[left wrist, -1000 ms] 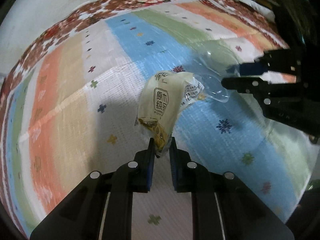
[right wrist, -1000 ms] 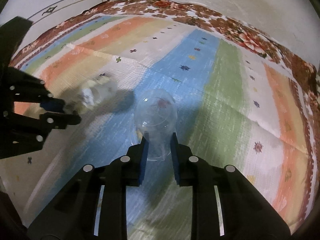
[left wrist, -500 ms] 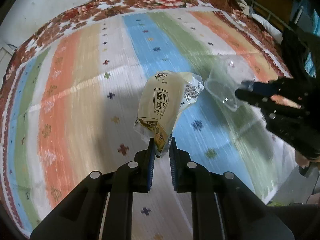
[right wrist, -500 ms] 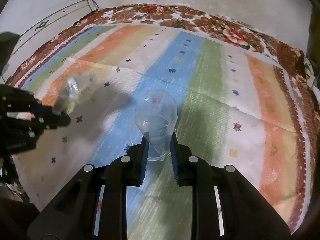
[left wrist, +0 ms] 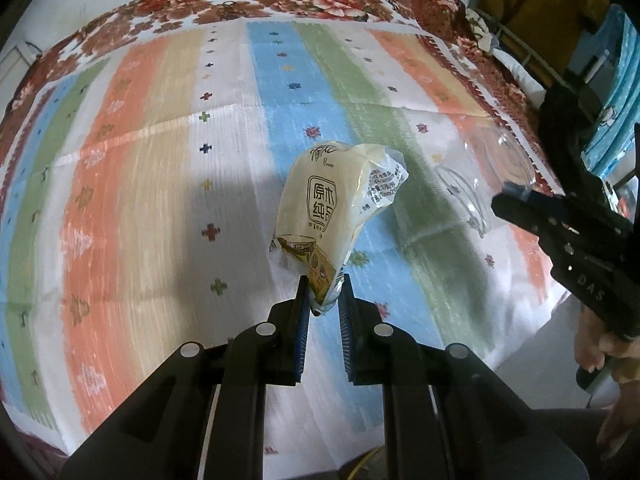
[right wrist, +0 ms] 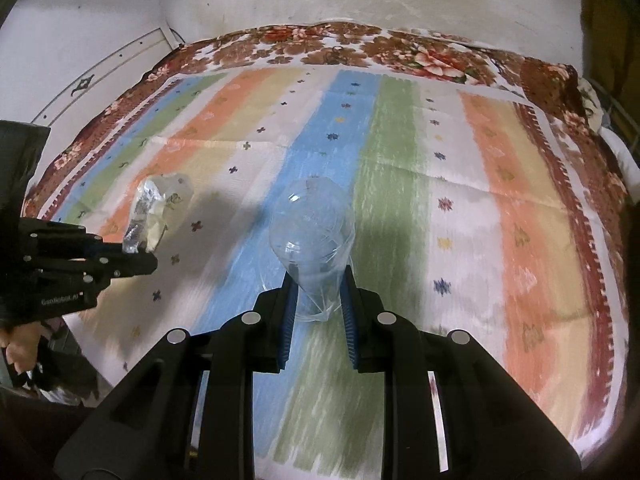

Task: Collect trash
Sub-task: 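Carry the wrapper in left gripper to the bin while right carries the clear cup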

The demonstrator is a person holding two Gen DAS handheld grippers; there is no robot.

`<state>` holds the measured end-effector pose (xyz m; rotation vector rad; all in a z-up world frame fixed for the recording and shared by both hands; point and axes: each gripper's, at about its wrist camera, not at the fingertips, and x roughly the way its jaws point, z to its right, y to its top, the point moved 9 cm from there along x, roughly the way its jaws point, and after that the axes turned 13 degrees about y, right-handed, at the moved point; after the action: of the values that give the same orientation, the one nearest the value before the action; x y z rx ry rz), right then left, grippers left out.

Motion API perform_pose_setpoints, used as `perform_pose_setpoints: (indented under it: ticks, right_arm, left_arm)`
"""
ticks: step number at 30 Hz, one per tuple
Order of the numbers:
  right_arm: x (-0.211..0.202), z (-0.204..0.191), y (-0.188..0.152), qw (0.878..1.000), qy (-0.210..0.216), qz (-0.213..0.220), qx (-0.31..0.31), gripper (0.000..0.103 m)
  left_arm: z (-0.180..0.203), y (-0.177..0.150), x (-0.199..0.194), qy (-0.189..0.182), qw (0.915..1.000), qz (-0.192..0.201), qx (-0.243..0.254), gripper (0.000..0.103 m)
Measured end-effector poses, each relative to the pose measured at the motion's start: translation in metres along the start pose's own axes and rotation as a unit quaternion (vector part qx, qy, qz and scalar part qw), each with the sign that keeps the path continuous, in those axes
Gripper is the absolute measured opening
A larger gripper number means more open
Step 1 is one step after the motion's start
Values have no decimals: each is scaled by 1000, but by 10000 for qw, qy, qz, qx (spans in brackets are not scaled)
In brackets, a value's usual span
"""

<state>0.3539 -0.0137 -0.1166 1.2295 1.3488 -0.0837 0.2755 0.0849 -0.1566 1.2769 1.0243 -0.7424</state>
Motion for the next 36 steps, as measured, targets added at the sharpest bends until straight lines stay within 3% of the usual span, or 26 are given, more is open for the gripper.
perform_pose_setpoints:
  ticks: [12, 19, 24, 36]
  right_arm:
    - [-51, -9, -30, 9997, -85, 64, 217, 20]
    - [-80, -19, -55, 9986, 39, 40, 523, 20]
    - [-102, -26, -74, 9983, 111, 86, 566, 20]
    - [-137, -47, -135, 9979, 147, 18, 633, 20]
  left_arm:
    - [4, -35, -48, -228, 9993, 134, -280, 13]
    - [15, -63, -82, -712, 9953, 175, -641, 13]
    - [24, -76, -114, -1004, 9902, 491, -842, 13]
    - [55, -133, -137, -1461, 9856, 573, -636, 13]
